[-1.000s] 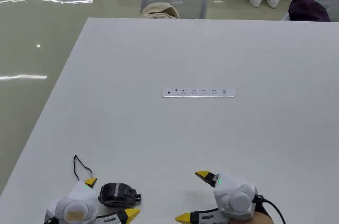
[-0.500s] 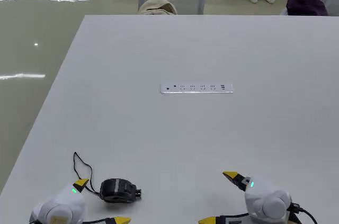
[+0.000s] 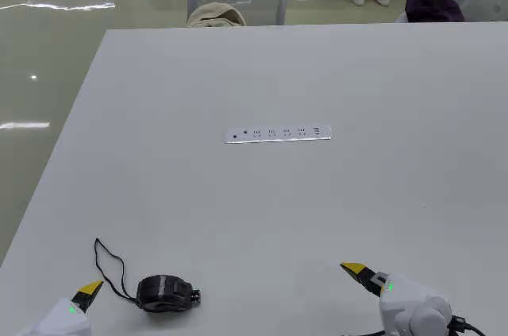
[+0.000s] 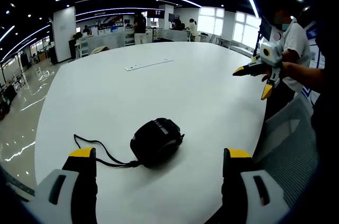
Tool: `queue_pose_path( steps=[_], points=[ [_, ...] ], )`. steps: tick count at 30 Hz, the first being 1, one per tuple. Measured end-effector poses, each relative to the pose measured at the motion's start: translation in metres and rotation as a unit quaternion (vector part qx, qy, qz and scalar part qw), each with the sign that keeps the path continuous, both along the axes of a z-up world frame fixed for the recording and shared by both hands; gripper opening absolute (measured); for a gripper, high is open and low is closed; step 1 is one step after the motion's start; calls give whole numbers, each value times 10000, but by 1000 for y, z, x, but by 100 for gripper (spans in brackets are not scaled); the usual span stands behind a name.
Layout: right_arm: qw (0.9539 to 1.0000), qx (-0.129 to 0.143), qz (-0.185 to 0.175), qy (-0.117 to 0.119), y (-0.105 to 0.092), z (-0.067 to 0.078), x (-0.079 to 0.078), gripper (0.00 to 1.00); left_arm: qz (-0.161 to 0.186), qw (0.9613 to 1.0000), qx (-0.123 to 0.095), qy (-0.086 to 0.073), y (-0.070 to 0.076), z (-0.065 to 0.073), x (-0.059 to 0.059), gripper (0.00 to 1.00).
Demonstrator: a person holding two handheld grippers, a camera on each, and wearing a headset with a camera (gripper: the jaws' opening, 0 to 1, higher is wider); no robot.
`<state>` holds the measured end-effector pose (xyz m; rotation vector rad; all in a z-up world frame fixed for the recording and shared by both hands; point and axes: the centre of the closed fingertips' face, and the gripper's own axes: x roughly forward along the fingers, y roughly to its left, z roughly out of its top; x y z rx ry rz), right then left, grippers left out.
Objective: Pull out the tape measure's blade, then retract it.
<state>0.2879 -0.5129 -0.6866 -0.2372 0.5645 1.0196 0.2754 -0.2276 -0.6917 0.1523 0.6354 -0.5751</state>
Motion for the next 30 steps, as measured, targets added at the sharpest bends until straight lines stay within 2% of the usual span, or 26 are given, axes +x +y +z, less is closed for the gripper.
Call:
queue_pose_path(
  steps=[7,9,13,16,23,27,30],
  points=[
    [9999,116,-40,42,-5,4,0,95,-203,9998,-52,53,-6,1,-11,99],
    [9999,157,-61,39,-6,5,2,95,-256,9996,-80,26,-8,2,-12,99],
    [9999,137,-89,26,-7,5,8,96,-252,9996,-120,1,-8,3,-11,99],
    [9999,121,-95,0,-7,5,12,96,-235,9997,-63,-20,-8,3,-9,99],
    [9998,160,-104,10,-3,7,11,96,-242,9997,-8,-7,-8,3,-9,99],
    [9998,147,-144,33,-4,5,11,96,-91,9998,-155,-11,-9,4,-8,99],
    [9997,145,-165,59,-4,5,10,96,-106,9999,-126,-51,-10,6,-8,99]
  ],
)
